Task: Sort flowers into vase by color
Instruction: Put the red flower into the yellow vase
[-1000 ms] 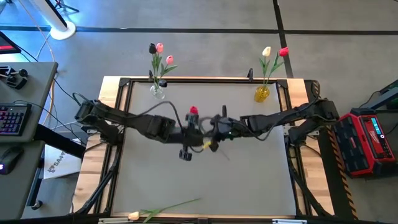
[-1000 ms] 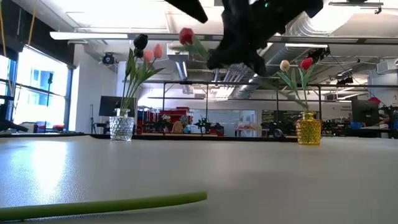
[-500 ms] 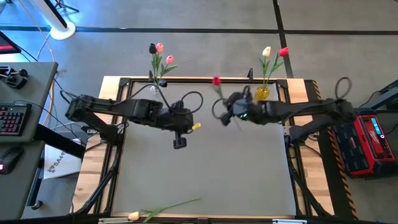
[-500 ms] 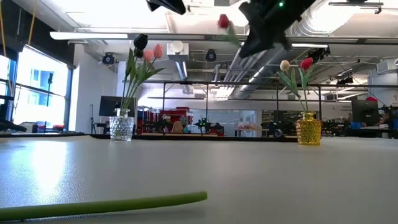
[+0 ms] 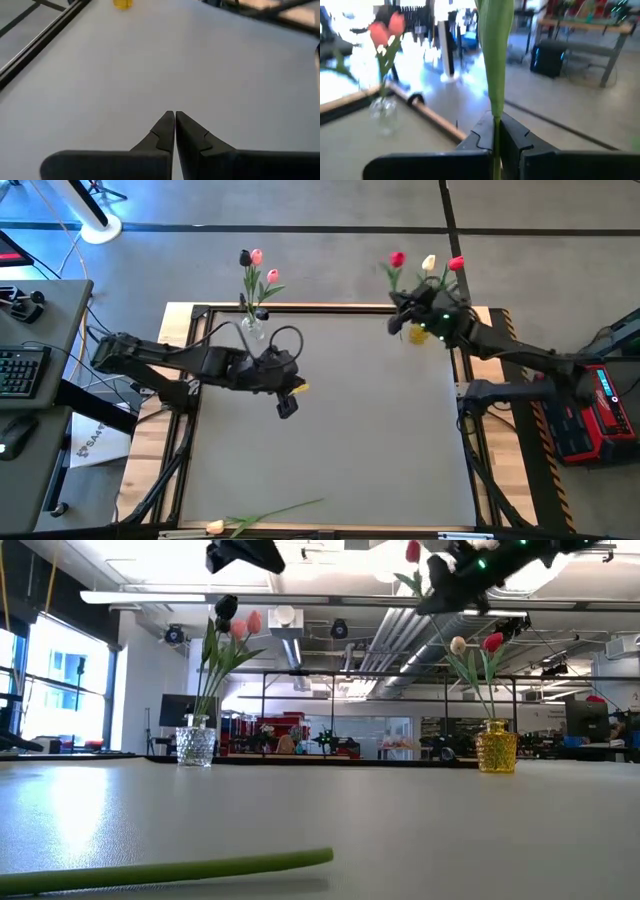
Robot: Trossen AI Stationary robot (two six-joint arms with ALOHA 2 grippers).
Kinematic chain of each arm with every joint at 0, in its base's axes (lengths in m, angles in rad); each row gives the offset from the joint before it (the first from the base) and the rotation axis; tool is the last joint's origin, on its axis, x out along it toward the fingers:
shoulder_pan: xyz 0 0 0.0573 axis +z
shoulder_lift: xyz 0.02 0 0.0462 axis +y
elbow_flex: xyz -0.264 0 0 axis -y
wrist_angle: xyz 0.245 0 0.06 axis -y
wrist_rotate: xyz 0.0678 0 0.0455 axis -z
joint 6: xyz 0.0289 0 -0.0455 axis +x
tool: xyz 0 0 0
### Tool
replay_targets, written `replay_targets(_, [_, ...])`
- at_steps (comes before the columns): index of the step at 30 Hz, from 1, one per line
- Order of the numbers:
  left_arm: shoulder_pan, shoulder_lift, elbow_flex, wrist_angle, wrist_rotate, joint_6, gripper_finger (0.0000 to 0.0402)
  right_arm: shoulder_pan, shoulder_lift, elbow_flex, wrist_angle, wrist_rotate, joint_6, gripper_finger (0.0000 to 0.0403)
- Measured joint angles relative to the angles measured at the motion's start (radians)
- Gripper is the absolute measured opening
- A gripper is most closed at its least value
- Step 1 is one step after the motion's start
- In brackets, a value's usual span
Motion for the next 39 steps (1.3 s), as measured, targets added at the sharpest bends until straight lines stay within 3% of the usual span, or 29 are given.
replay_targets(3, [-0.039, -0.035, -0.053, 0.041, -0.058, -0.087, 0.0003, -0.100, -0.062, -0.123, 0.153, -0.072, -0.044, 0.0000])
replay_targets(6, [-0.074, -0.054, -0.092, 0.068, -0.114, -0.164, 0.0003, -0.181, -0.102, -0.192, 0.217, -0.077, -0.120, 0.0000])
replay_targets(13, [-0.087, -0.055, -0.159, 0.067, -0.191, -0.271, 0.0003, -0.349, -0.116, -0.238, 0.287, -0.103, -0.147, 0.0000])
replay_targets(17, [-0.051, -0.054, -0.176, 0.068, -0.194, -0.307, 0.0003, -0.430, -0.112, -0.290, 0.364, -0.181, -0.099, 0.0000])
replay_targets(31, [0.029, -0.055, -0.176, 0.090, -0.186, -0.280, 0.0003, -0.546, -0.111, -0.407, 0.443, -0.287, -0.088, 0.0007])
replay_targets(39, [0.022, -0.055, -0.176, 0.087, -0.151, -0.288, 0.0004, -0.546, -0.116, -0.408, 0.404, -0.312, 0.030, 0.0070])
